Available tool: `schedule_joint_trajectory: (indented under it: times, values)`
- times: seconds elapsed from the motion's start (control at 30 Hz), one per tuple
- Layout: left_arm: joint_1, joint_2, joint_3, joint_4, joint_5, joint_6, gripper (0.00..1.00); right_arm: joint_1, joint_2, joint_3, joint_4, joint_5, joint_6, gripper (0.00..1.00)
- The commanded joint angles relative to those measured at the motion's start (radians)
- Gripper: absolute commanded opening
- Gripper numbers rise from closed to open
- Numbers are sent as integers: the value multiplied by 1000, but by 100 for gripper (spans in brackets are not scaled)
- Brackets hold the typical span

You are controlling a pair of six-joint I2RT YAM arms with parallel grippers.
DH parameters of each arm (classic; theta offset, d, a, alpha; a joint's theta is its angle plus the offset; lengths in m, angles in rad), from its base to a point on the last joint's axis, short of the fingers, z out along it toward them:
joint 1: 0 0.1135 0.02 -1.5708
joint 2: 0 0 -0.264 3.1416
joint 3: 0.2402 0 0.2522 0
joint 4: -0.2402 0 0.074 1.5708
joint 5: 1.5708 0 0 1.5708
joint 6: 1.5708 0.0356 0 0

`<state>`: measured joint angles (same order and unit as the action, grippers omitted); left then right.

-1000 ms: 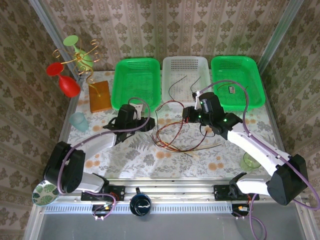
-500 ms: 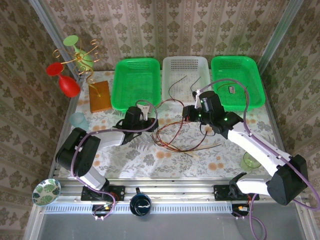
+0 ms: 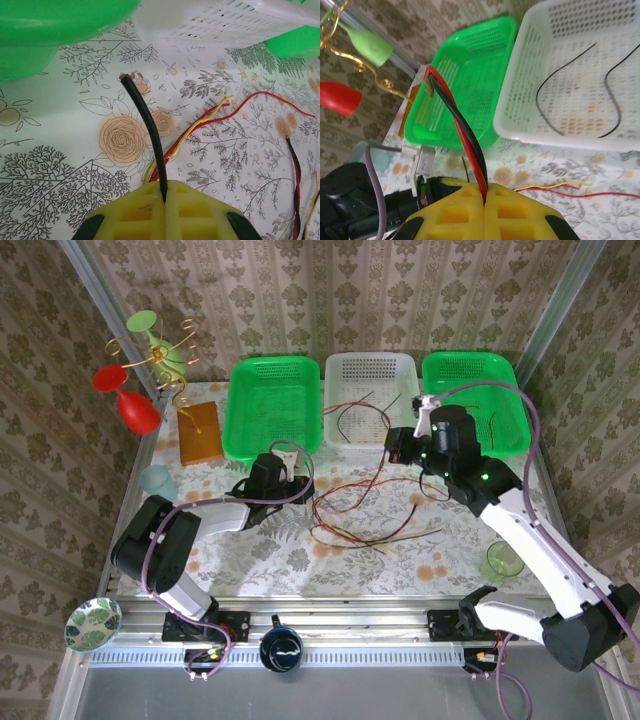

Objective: Untangle the cables

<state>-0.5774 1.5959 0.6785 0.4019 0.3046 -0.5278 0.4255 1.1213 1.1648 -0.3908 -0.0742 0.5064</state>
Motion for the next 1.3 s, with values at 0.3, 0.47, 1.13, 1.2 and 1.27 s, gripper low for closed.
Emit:
schedule_joint_trajectory:
  times: [0.3, 0.47, 1.13, 1.2, 1.27]
  values:
    - [-20, -113, 66, -103, -38, 53, 38, -74, -104, 25, -29, 37, -67, 0]
    - [-22, -220, 129, -222, -82, 111, 46, -80, -123, -26, 16, 34, -51, 0]
    - [-21, -238, 308, 88, 149, -210, 52, -80, -207, -234, 290, 20, 12, 0]
    - [-22, -205, 277, 250, 164, -274, 52, -80, -209, -249, 328, 15, 50, 0]
    - [-22, -168, 264, 377, 168, -349, 52, -80, -209, -260, 361, 8, 87, 0]
